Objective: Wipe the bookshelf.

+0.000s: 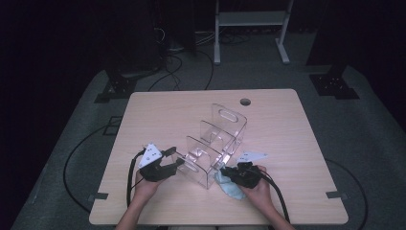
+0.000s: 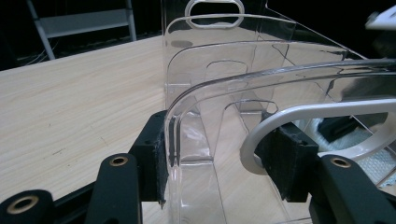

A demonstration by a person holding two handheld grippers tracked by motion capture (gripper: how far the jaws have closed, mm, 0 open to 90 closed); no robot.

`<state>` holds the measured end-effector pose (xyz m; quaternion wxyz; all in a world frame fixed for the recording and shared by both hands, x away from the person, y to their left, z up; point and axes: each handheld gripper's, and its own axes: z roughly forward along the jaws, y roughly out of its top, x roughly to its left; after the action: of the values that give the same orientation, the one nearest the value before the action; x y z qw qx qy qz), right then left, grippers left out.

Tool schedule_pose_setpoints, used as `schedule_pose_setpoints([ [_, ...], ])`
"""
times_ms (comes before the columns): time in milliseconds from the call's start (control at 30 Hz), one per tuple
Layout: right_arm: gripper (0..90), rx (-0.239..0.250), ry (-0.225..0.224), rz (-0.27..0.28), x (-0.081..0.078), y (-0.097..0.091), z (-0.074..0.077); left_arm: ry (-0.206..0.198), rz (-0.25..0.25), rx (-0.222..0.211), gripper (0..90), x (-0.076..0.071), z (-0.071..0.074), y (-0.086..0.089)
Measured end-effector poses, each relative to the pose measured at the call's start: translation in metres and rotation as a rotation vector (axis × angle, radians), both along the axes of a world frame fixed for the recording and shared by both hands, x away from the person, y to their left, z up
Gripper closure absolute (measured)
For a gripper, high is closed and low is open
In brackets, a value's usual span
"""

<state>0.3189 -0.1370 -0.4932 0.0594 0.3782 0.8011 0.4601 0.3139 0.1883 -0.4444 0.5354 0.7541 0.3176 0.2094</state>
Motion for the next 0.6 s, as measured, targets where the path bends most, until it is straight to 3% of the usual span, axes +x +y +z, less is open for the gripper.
schedule_pose_setpoints([
  [67,83.3,0.009,0.003,-0.001,0.000,-0.001,0.003,0.001,0.002,-0.002,44.4,0.000,0.000,0.000],
  [167,83.4,0.037,-0.039,-0.008,-0.005,-0.002,0.016,0.002,0.000,-0.004,44.7,0.000,0.000,0.000],
  [233,83.4,0.025,-0.059,-0.005,-0.006,-0.001,0.020,-0.001,-0.008,0.000,43.9,0.001,0.000,-0.001],
  [433,83.3,-0.008,0.007,0.001,0.000,0.002,0.003,0.005,-0.014,-0.005,43.9,0.000,0.000,0.001],
  [600,83.3,0.005,-0.039,-0.008,-0.003,0.000,0.013,0.010,-0.024,-0.018,46.7,0.001,0.000,0.003],
])
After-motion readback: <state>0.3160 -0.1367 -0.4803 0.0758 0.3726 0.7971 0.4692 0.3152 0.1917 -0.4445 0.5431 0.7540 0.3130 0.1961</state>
